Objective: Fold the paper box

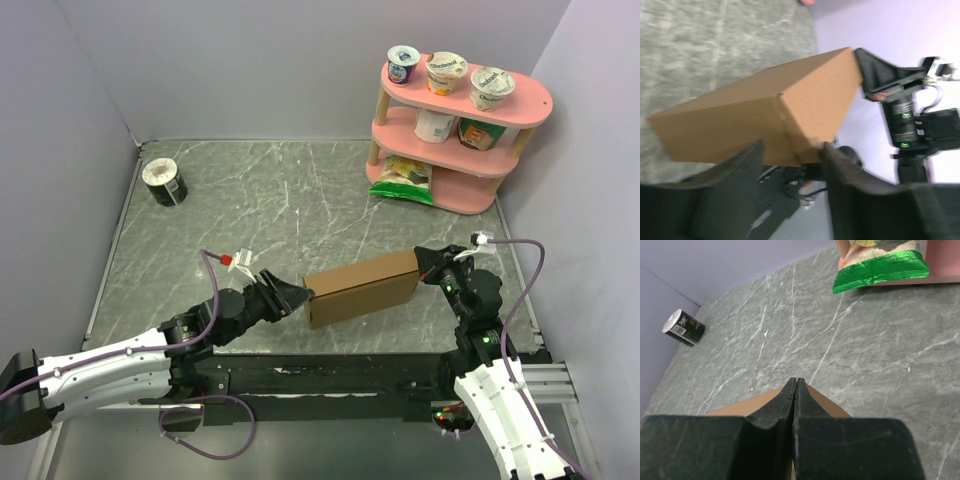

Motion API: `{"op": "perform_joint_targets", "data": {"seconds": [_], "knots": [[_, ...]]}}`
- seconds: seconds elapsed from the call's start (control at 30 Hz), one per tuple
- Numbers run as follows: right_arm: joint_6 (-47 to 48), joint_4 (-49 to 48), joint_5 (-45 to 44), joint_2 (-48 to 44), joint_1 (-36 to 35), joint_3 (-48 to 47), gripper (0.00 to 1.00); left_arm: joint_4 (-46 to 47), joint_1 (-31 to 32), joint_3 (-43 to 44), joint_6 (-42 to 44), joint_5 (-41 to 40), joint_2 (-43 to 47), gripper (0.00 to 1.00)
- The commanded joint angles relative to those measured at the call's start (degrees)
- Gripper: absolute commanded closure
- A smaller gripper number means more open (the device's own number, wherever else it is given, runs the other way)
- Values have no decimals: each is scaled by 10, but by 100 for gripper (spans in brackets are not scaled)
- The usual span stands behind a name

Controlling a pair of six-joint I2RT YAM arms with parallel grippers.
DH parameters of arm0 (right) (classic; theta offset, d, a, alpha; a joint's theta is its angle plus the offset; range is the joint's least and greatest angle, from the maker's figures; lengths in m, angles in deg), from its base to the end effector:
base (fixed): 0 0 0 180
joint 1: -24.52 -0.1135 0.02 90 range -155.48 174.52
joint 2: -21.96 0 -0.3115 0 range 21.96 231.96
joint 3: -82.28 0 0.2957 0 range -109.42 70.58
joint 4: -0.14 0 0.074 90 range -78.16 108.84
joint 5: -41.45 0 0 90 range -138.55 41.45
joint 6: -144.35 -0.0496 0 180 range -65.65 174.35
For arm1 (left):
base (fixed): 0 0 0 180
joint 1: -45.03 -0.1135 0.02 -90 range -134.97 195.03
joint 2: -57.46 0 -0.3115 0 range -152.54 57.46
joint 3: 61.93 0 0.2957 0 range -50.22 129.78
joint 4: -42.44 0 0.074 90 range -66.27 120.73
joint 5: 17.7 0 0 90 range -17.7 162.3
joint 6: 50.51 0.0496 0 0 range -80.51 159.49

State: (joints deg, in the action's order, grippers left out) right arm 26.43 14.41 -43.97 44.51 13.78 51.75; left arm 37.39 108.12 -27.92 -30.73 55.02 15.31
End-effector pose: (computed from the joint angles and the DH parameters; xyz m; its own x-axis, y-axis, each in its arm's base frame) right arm 0.1445 0.0314 0.2605 -0.2186 0.4336 -0.8742 -0.1826 0.8618 0.4731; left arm 0.1036 -0.1716 0.2530 -0.7130 -0.5805 -0.3933 0.1467 0.4250 -0.8932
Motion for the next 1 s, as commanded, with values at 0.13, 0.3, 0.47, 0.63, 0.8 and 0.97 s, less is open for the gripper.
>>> {"op": "perform_joint_targets", "data": {"seconds": [0.13, 0.3, 0.47, 0.63, 0.8, 0.97], "knots": [[10, 140, -8, 8, -10, 37, 100, 13, -2, -40, -12, 13, -28, 56], [9, 140, -14, 6, -14, 37, 100, -10, -2, -36, -11, 20, -45, 62], [7, 140, -19, 3, -17, 37, 100, -53, -2, -31, -2, 16, -45, 66], [6, 142, -25, 2, -19, 36, 100, -99, -2, -15, 19, 27, -77, 69], [5, 143, -28, 0, -20, 36, 100, -115, -2, -11, 21, 42, -105, 69], [2, 144, -33, 0, -24, 35, 100, -114, -2, -34, 10, 53, -103, 70]]}}
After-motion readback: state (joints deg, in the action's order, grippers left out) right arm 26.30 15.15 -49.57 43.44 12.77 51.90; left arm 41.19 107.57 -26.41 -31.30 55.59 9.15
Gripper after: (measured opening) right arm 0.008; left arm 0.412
